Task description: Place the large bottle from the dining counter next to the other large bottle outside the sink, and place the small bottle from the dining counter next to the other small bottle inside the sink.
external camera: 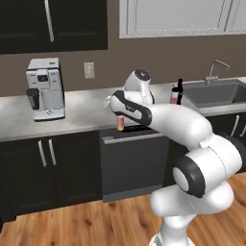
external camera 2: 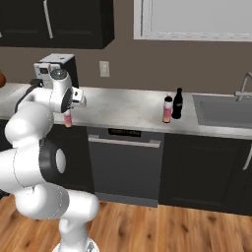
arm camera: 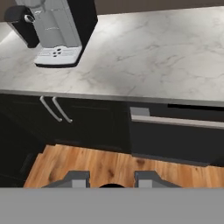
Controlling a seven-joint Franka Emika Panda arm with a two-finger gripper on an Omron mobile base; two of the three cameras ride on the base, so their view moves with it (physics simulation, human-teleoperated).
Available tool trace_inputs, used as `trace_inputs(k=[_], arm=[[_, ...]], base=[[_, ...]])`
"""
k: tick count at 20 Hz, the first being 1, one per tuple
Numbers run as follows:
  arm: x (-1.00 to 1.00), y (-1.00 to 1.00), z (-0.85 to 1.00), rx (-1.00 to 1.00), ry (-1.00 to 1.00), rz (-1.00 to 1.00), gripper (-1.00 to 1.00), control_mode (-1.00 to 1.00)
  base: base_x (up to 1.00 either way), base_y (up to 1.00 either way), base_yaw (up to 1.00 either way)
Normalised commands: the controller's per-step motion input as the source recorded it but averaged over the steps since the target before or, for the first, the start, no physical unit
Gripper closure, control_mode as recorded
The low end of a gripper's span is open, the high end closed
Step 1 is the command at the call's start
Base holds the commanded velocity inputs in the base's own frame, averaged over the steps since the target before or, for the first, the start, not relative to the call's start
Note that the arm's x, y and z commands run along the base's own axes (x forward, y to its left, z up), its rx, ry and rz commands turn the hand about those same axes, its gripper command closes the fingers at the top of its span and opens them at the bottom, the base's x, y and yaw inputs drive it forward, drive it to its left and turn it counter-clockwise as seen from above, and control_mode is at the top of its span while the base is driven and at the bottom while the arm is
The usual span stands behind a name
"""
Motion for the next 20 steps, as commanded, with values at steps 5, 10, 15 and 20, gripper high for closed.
trace_inputs(k=[5,10,15,20], arm=[[0.0,0.0,0.0,0.0,0.0,0.0,1.0,1.0],[0.0,0.0,0.0,0.0,0.0,0.0,1.0,1.0],[0.0,0.0,0.0,0.0,0.0,0.0,1.0,1.0],[0.0,0.0,0.0,0.0,0.0,0.0,1.0,1.0]], base=[[0.02,-0.82,0.0],[0.61,-0.15,0.0],[0.87,0.01,0.0],[-0.39,-0.58,0.0]])
